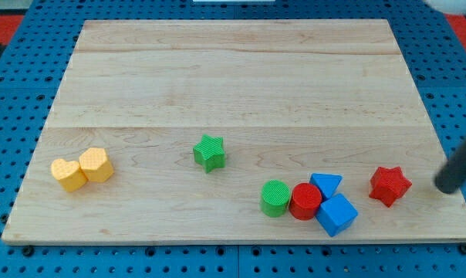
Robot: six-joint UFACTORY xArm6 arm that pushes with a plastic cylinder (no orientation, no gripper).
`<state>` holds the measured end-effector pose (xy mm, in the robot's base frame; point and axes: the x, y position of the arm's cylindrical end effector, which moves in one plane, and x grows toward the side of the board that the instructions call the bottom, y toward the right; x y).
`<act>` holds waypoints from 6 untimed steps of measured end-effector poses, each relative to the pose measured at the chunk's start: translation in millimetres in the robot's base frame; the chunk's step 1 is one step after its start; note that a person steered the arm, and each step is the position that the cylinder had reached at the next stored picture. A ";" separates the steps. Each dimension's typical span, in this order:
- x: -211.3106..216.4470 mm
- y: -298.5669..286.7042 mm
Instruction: Move the triangle closer to the red star
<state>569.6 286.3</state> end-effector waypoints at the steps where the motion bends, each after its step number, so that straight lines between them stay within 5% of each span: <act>1: 47.4 -31.6; 3: 43.8 -157.6; 4: 26.9 -176.6; 6: -64.4 -211.0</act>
<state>505.2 75.2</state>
